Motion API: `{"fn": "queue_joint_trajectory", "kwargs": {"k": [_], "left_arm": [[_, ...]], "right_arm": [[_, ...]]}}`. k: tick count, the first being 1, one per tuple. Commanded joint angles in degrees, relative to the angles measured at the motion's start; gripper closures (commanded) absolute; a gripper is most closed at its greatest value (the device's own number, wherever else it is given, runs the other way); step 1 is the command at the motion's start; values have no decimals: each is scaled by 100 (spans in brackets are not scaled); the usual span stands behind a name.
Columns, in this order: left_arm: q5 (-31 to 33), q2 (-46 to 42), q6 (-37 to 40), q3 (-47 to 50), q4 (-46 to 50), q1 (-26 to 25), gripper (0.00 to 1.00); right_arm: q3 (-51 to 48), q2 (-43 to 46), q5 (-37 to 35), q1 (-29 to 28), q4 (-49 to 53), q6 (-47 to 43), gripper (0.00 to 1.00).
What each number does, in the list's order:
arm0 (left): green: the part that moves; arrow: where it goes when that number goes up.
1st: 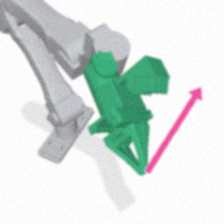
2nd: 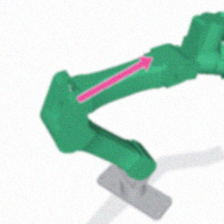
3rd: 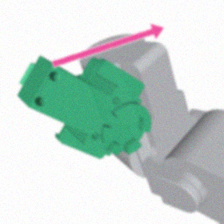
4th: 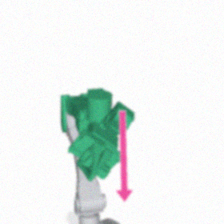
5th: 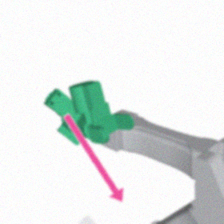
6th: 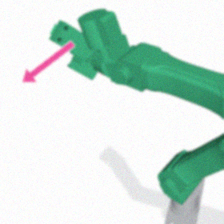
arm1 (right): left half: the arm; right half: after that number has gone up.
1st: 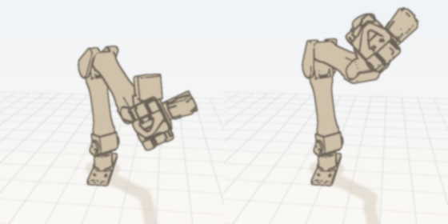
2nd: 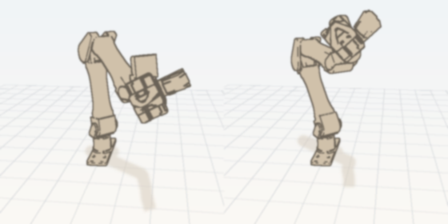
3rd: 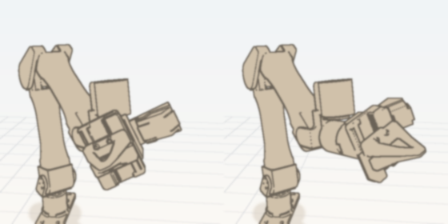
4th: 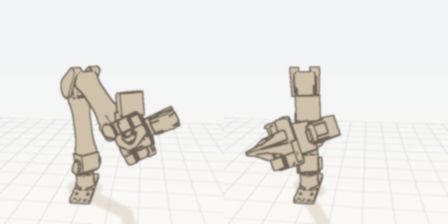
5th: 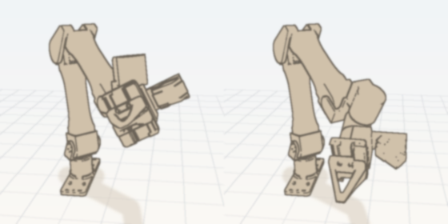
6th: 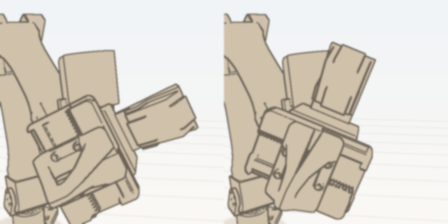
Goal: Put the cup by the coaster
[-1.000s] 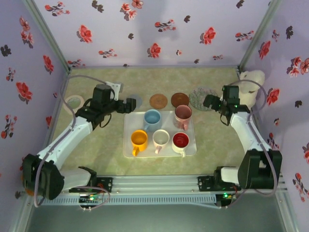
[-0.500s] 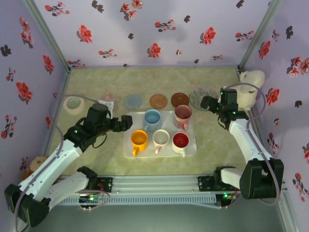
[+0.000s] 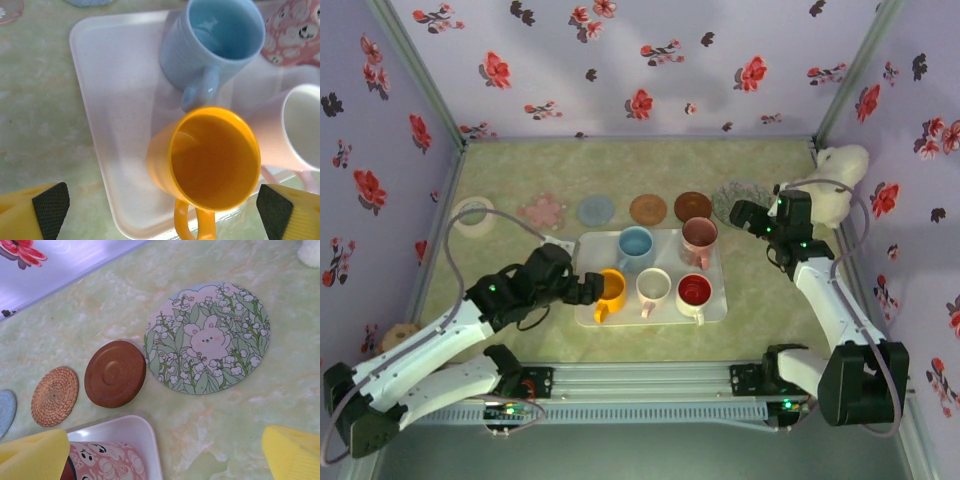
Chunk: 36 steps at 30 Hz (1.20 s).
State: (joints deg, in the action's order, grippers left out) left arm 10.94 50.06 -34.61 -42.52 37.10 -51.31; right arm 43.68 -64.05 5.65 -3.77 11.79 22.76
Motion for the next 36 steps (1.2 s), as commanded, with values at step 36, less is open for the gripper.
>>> {"fn": "queue_joint_trajectory", "kwargs": {"k": [36], "left_arm": [[972,1320,-629,903,-1034,-1773,13]], "right_arm": [[-75,298,-473,-22,174,-40,1]]}}
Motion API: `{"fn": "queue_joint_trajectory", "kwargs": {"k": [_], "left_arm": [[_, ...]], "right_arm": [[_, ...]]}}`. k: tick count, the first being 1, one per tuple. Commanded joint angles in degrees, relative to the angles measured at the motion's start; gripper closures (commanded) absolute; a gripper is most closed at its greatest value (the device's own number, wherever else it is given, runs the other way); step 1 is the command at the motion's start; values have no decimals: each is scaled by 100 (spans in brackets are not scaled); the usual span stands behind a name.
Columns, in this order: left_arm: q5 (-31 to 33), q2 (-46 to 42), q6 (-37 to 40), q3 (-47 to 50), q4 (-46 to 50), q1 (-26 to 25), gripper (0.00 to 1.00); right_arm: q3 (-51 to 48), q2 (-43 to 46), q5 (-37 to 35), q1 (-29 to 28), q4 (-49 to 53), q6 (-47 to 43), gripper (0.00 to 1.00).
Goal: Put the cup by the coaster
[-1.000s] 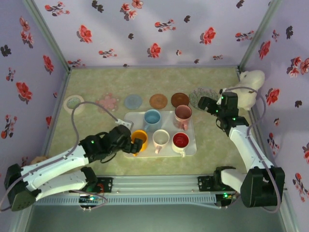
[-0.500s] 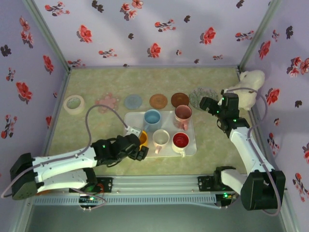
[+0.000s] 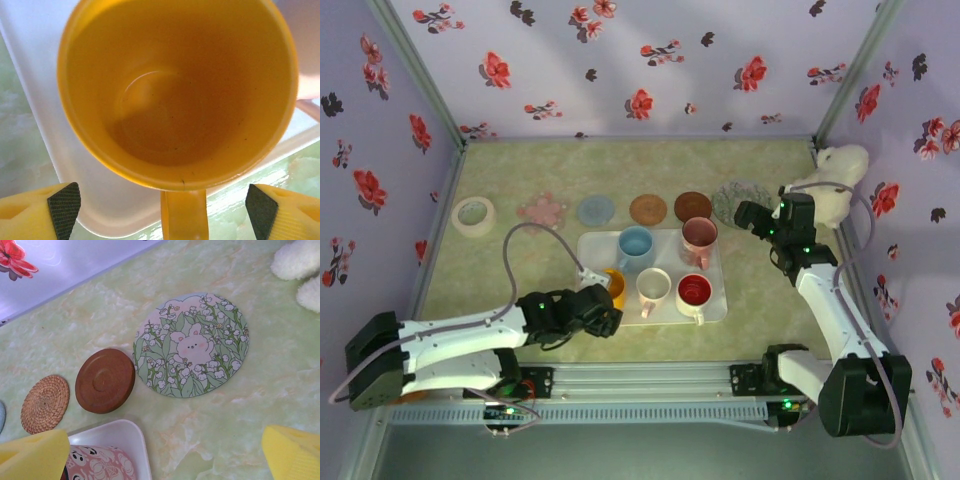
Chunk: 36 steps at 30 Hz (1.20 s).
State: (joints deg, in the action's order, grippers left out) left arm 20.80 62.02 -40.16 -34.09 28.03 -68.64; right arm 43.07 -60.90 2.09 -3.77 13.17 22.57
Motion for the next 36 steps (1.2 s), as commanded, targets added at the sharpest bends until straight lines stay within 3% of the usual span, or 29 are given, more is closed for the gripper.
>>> {"fn": "queue_joint_trajectory", "kwargs": {"k": [1,15,36], "left_arm": [[-13,173,-54,59,-173,-35,14],[-142,671,-3,-142,-166,-35,30],[-94,1168,5,-411,-102,-35,46]], "right_arm": [[15,-29,-112,-27,49,-17,1],[-23,39,-81,-27,89,-59,1],[18,-44,-119,-19,88,-119,1]]}}
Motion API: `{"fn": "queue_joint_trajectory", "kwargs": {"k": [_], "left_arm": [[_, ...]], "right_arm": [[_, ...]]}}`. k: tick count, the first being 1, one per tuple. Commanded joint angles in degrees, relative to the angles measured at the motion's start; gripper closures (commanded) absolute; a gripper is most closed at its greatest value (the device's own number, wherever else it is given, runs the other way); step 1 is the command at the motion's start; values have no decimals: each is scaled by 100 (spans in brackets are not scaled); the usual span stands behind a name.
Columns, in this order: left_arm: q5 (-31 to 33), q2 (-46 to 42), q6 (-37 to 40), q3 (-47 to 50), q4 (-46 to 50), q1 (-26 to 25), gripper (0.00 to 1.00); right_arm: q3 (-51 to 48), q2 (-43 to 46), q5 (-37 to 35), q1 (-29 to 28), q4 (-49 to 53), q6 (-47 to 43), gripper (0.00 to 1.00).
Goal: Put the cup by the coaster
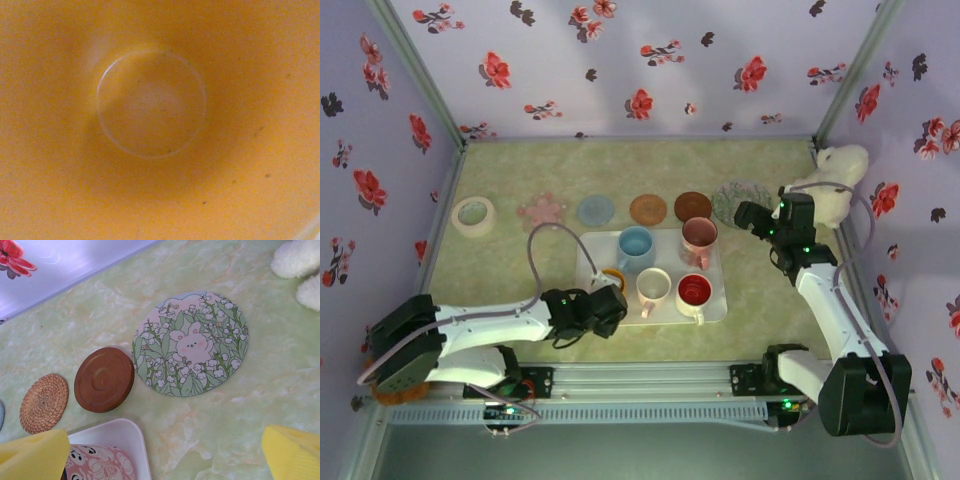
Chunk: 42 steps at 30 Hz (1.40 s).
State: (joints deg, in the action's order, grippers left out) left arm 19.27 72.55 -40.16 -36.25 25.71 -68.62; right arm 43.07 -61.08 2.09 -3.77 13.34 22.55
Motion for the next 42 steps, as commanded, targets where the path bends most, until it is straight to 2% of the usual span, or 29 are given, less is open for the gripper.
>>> {"fn": "queue_joint_trajectory", "kwargs": {"k": [1,9,17,19,26,30,36,42], "left_arm": [[60,155,12,-224,151,-37,47],[75,211,-53,-260,197,-37,51],[222,224,-70,-336,226,-29,61],[271,249,-81,-364,240,-29,67],[322,320,-51,-409,292,24,69],[393,93,-45,-227,101,42,81],[513,-180,-59,-248,426,50,99],[741,-475,-66,-334,651,68,100]], "right_arm": [[23,-36,-121,-27,69,-111,1],[-18,-52,-71,-22,63,-128,1],[31,-146,-40,-27,62,-173,1],[32,-165,-33,-27,64,-180,1],[155,-212,-92,-25,261,-372,1],[254,-214,-99,-26,317,-357,1],[220,-203,-81,-27,273,-269,1],[249,-275,-21,-27,273,-259,1]]}}
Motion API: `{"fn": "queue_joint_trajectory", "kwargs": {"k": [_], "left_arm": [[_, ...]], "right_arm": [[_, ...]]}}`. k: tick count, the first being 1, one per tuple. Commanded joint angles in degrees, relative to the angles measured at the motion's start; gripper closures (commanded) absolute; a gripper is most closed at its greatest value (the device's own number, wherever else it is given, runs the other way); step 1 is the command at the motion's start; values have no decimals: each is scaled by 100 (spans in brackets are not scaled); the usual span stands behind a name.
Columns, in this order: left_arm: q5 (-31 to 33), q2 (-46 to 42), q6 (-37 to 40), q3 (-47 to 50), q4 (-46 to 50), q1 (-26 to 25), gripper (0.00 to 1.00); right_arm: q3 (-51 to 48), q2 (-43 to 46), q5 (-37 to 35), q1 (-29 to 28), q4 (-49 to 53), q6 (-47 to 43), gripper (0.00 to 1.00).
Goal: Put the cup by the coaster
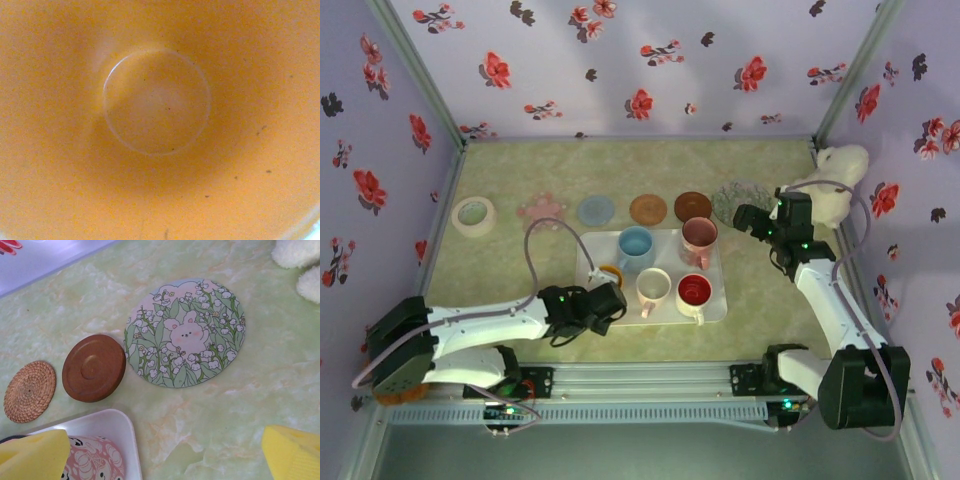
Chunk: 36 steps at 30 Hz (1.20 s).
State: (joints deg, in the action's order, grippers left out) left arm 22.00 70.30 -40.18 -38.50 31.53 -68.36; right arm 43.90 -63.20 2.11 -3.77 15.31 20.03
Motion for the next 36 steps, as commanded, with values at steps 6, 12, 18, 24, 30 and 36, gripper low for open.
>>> {"fn": "queue_joint_trajectory", "kwargs": {"k": [6,12,18,24,30,36], "left_arm": [[753,-582,18,-395,363,133,100],[950,-1043,221,-703,716,442,100],[777,-1445,671,-936,801,1188,100],[516,-1425,1295,-1306,873,1983,100],[25,-1120,1859,-1593,550,2740,100],[-522,-670,2151,-1781,82,3419,100]], "right_arm": [[394,-165,52,-27,190,-35,1],[570,-235,194,-27,253,-9,1],[835,-337,536,-27,334,-95,1],[1237,-585,1003,-34,480,-246,1],[1665,-958,1657,-53,587,-420,1],[2124,-1363,2322,-186,679,-471,1]]}}
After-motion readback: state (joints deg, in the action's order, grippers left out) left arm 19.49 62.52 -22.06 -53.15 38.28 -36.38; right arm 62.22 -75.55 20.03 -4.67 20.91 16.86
